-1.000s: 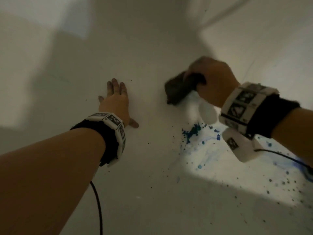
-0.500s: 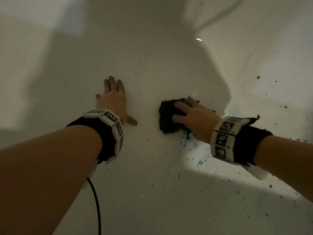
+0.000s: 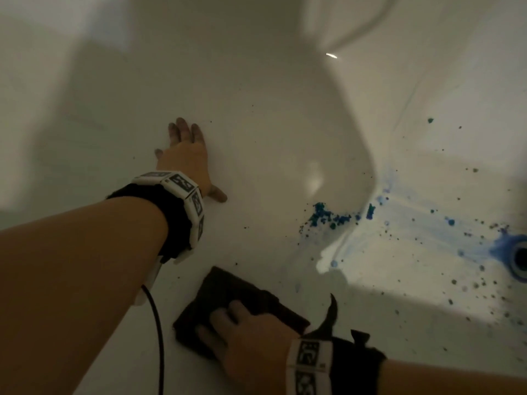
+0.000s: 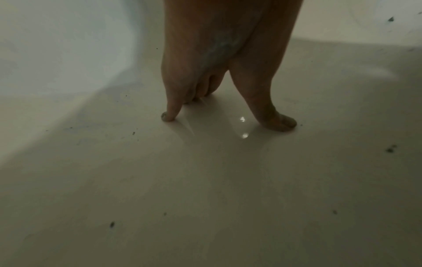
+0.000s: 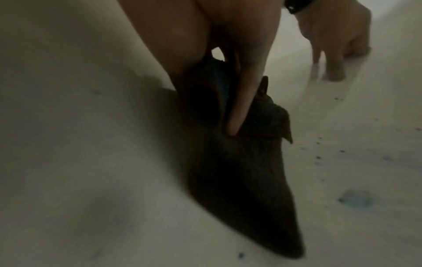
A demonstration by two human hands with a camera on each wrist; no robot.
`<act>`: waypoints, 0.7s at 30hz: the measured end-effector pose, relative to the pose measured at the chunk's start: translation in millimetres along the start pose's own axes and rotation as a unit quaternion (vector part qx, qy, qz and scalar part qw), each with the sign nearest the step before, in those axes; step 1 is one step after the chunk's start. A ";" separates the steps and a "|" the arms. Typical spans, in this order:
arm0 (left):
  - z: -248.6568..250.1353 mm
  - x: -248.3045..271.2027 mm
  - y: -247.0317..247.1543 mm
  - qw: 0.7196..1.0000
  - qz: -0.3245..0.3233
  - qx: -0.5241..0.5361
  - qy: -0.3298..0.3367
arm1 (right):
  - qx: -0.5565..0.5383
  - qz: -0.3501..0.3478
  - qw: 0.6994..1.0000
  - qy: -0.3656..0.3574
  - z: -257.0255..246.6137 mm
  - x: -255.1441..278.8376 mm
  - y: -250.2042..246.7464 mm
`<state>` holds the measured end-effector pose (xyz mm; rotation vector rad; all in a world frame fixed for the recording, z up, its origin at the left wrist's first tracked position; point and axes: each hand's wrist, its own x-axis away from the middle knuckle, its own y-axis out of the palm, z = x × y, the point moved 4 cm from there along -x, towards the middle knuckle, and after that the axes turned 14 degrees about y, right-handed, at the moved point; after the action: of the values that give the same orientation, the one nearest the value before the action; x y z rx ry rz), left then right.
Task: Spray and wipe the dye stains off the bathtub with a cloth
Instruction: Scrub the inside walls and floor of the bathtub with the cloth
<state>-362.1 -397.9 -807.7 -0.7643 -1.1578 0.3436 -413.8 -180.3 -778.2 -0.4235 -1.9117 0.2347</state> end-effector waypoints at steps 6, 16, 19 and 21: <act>-2.6 1.8 2.9 1.000 0.002 0.004 0.005 | -0.012 -0.012 0.997 0.074 20.6 -21.9 -28.9; -7.6 8.8 -1.0 0.999 -0.025 -0.023 0.041 | -0.193 0.259 0.873 0.364 136.8 -11.6 -103.8; -14.4 29.4 6.7 0.990 -0.082 -0.067 0.089 | -0.271 0.272 0.878 0.286 112.2 7.4 -104.5; -15.5 47.7 20.2 0.981 -0.126 -0.090 0.117 | -0.320 0.248 0.903 0.142 73.6 29.3 -90.9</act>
<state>-326.7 -360.1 -791.7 -0.7810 -1.0561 -0.0629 -508.0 -249.1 -747.8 -1.3198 -1.5239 -0.1376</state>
